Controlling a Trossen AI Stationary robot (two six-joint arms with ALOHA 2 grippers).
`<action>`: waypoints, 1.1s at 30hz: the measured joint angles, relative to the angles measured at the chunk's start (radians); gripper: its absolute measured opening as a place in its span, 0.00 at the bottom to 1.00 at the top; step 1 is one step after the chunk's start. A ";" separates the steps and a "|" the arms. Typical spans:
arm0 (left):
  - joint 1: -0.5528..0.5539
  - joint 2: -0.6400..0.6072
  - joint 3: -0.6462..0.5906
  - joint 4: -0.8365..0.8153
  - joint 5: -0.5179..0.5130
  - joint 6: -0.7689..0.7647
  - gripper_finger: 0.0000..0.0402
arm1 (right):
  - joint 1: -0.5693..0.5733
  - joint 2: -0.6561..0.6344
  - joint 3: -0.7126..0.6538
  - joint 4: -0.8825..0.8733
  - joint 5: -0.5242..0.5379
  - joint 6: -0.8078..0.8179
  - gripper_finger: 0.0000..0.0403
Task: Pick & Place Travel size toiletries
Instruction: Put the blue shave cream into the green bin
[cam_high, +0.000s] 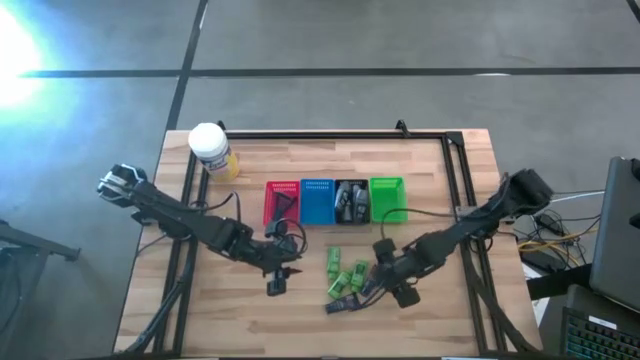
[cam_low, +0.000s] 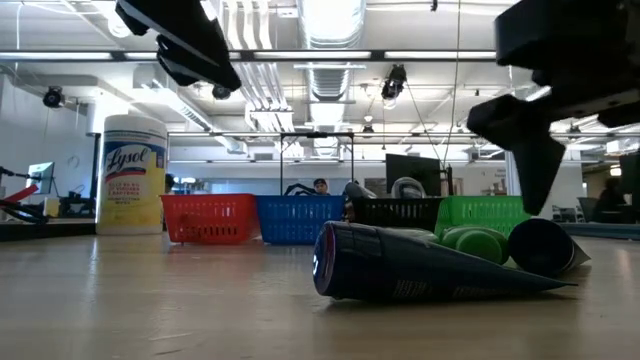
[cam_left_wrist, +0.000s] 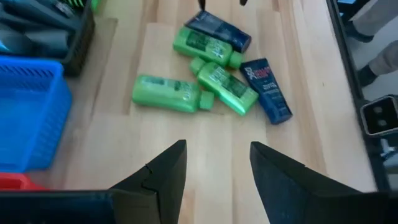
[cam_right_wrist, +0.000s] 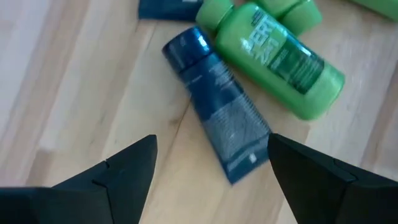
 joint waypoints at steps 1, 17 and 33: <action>-0.002 0.000 0.000 -0.006 0.010 -0.012 0.45 | 0.000 0.020 0.014 -0.002 0.006 0.002 0.76; -0.043 -0.027 -0.001 -0.150 0.043 -0.073 0.45 | -0.055 0.169 0.081 0.049 -0.108 -0.065 0.66; -0.041 -0.061 -0.001 -0.236 0.032 0.057 0.45 | -0.066 0.249 0.222 -0.101 -0.146 0.043 0.32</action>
